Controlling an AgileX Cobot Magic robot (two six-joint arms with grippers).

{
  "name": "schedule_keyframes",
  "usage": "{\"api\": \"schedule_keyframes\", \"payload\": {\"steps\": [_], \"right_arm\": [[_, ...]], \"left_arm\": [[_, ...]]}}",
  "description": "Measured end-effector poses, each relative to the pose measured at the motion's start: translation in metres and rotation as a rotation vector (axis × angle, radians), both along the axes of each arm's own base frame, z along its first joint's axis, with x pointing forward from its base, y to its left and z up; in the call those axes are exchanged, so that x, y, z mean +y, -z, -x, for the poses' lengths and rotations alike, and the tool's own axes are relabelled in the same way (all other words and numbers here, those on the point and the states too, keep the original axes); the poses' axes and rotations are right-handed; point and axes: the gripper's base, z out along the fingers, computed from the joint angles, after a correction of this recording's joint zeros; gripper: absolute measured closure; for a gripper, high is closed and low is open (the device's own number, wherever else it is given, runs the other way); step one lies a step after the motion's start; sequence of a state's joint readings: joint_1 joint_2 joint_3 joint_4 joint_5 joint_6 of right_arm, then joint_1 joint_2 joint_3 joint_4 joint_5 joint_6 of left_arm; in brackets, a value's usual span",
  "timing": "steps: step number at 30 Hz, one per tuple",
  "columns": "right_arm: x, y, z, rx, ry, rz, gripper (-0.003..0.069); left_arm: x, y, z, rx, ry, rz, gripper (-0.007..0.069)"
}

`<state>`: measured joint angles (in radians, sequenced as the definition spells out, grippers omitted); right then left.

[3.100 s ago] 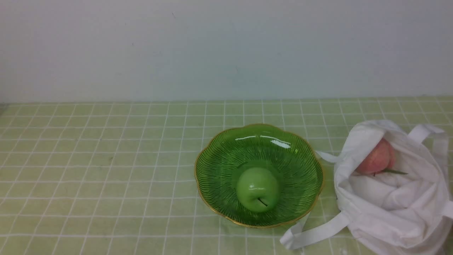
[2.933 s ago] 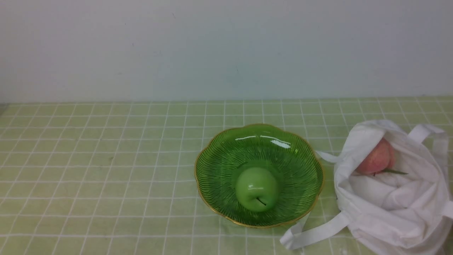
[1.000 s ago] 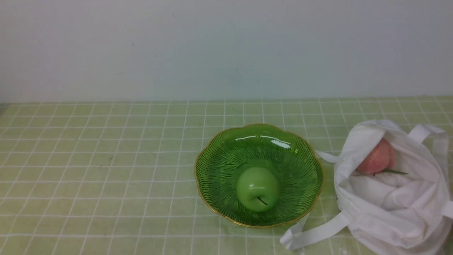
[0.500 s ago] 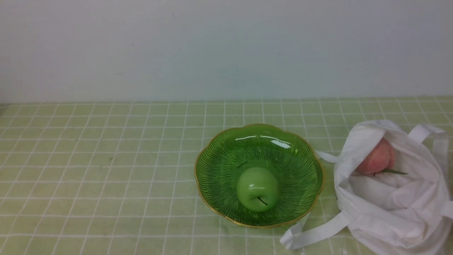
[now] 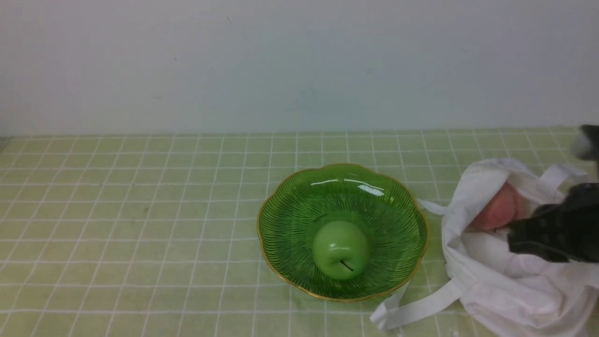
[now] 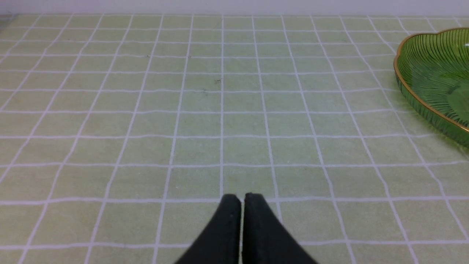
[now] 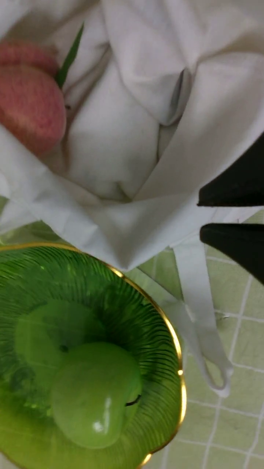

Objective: Take the fruit out of the bag on the green coffee tablecloth and place them on the plate.
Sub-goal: 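Reach into the cloth bag and grasp the peach with the right gripper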

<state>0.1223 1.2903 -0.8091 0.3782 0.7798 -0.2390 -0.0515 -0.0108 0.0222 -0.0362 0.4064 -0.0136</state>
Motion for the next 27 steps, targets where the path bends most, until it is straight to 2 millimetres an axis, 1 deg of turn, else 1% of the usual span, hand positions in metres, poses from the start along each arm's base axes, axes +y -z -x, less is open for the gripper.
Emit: {"api": "schedule_keyframes", "payload": {"steps": [1, 3, 4, 6, 7, 9, 10, 11, 13, 15, 17, 22, 27], "right_arm": [[0.006, 0.008, -0.017, 0.047, -0.022, 0.032, 0.0498], [0.008, 0.015, -0.039, 0.093, -0.017, 0.078, 0.0404], [0.008, 0.022, -0.048, 0.123, -0.005, 0.094, 0.0367], [0.007, 0.028, -0.064, 0.155, 0.012, 0.138, 0.028], [0.007, 0.029, -0.066, 0.156, 0.014, 0.142, 0.0271], [0.005, 0.04, -0.082, 0.19, 0.033, 0.195, 0.0142], [0.004, 0.046, -0.086, 0.203, 0.033, 0.213, 0.0118], [0.004, 0.047, -0.089, 0.203, 0.039, 0.223, 0.0095], [0.001, 0.054, -0.097, 0.2, 0.048, 0.262, 0.0021], [0.0, 0.057, -0.101, 0.177, 0.048, 0.284, -0.0012], [-0.001, 0.059, -0.106, 0.141, 0.052, 0.298, -0.0024], [-0.002, 0.065, -0.116, 0.072, 0.068, 0.306, -0.0029], [-0.002, 0.077, -0.124, 0.045, 0.049, 0.339, -0.0024]], "left_arm": [[0.0, 0.0, 0.0, 0.0, 0.0, 0.0, 0.0632], [0.0, 0.0, 0.0, 0.0, 0.0, 0.0, 0.0632], [0.0, 0.0, 0.0, 0.0, 0.0, 0.0, 0.0632], [0.0, 0.0, 0.0, 0.0, 0.0, 0.0, 0.0632], [0.0, 0.0, 0.0, 0.0, 0.0, 0.0, 0.0632], [0.0, 0.0, 0.0, 0.0, 0.0, 0.0, 0.0632], [0.0, 0.0, 0.0, 0.0, 0.0, 0.0, 0.0632], [0.0, 0.0, 0.0, 0.0, 0.0, 0.0, 0.0632], [0.0, 0.0, 0.0, 0.0, 0.0, 0.0, 0.0632], [0.0, 0.0, 0.0, 0.0, 0.0, 0.0, 0.0632], [0.0, 0.0, 0.0, 0.0, 0.0, 0.0, 0.0632], [0.0, 0.0, 0.0, 0.0, 0.0, 0.0, 0.0632], [0.0, 0.0, 0.0, 0.0, 0.0, 0.0, 0.0632]]}}
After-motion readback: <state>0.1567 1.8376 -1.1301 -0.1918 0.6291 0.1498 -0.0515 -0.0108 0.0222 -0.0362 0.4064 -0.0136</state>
